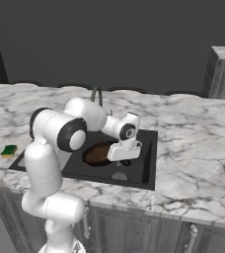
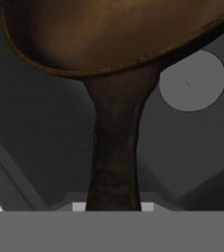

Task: Pick the pan and sponge and place them into the sink. Then turn on the water.

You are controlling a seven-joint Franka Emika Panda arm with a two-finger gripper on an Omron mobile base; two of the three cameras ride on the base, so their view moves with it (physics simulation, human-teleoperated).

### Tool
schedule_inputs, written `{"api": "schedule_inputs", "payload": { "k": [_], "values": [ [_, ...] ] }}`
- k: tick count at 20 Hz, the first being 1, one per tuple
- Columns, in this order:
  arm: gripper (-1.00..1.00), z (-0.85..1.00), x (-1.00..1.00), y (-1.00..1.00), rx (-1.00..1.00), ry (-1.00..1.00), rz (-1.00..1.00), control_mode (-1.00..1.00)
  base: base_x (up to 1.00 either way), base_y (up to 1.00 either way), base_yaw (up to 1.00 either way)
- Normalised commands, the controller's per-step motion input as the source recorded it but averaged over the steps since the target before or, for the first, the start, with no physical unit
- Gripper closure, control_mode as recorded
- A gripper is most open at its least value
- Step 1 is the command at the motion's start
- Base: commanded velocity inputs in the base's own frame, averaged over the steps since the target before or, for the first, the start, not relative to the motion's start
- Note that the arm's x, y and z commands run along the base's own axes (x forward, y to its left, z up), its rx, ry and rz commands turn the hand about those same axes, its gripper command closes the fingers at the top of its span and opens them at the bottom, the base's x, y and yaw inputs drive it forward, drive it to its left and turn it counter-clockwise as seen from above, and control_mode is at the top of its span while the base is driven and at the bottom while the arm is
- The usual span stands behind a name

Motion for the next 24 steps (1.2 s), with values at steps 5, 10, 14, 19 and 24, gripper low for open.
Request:
{"api": "schedule_inputs", "payload": {
  "k": [5, 10, 14, 19, 24],
  "values": [
    [1.0, -0.18, 0.13, -0.01, 0.0, -0.03, 0.05, -1.0, 0.0, 0.0, 0.0],
    [1.0, -0.19, 0.05, 0.0, 0.0, -0.06, 0.05, -1.0, 0.0, 0.0, 0.0],
    [1.0, -0.21, 0.02, 0.0, 0.0, -0.07, 0.04, -1.0, 0.0, 0.0, 0.0],
    [1.0, -0.24, 0.01, -0.02, -0.01, -0.02, 0.02, -1.0, 0.0, 0.0, 0.0],
    [1.0, -0.16, 0.12, -0.03, 0.0, 0.04, 0.02, -1.0, 0.0, 0.0, 0.0]
  ]
}}
